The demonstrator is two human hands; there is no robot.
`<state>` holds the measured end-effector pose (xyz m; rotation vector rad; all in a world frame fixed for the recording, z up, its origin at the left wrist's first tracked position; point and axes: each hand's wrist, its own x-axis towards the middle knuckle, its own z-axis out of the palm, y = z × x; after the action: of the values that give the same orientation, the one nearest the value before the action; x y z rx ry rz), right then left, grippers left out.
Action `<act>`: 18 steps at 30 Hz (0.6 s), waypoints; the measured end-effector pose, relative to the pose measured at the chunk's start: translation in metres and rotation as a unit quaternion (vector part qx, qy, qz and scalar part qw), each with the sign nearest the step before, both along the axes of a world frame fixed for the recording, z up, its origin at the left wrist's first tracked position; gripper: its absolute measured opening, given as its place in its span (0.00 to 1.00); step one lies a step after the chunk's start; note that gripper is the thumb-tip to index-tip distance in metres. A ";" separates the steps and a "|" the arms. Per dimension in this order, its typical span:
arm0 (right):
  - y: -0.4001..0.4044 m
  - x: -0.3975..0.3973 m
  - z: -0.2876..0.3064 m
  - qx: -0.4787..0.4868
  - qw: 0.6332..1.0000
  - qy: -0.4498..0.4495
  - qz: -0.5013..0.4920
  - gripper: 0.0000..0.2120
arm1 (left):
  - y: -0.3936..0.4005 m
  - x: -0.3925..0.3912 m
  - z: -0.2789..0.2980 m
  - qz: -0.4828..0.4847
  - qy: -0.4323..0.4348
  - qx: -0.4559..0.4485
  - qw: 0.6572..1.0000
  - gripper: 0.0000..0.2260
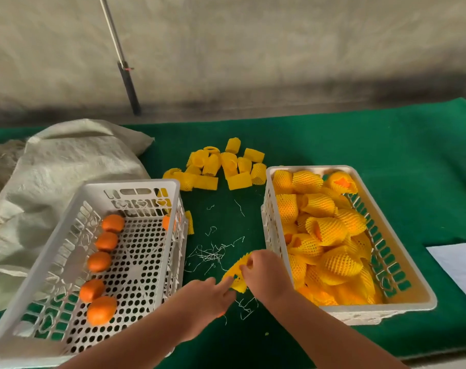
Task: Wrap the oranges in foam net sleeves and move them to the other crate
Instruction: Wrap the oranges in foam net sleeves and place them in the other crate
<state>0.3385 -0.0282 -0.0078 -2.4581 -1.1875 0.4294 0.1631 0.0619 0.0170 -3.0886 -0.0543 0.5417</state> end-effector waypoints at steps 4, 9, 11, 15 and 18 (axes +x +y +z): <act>-0.001 -0.003 -0.006 -0.011 1.000 0.006 -0.002 0.04 | -0.005 -0.004 -0.002 0.063 0.008 -0.023 0.998 0.32; -0.006 -0.006 -0.005 0.023 0.995 0.013 0.091 0.11 | 0.007 -0.004 -0.001 0.278 -0.023 -0.221 0.935 0.28; -0.010 -0.008 -0.006 0.020 0.992 0.011 0.128 0.16 | 0.014 -0.004 -0.001 0.360 -0.048 -0.347 0.864 0.24; -0.013 -0.012 -0.006 0.023 0.984 0.017 0.174 0.25 | 0.015 -0.003 -0.005 0.478 -0.089 -0.510 0.710 0.20; -0.012 -0.018 -0.003 0.033 0.982 0.039 0.181 0.29 | 0.007 -0.001 -0.013 0.512 -0.134 -0.498 0.687 0.22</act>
<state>0.3202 -0.0407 -0.0106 -2.1489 -1.5937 0.5695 0.1623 0.0691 0.0038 -3.7168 -2.3138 -0.0165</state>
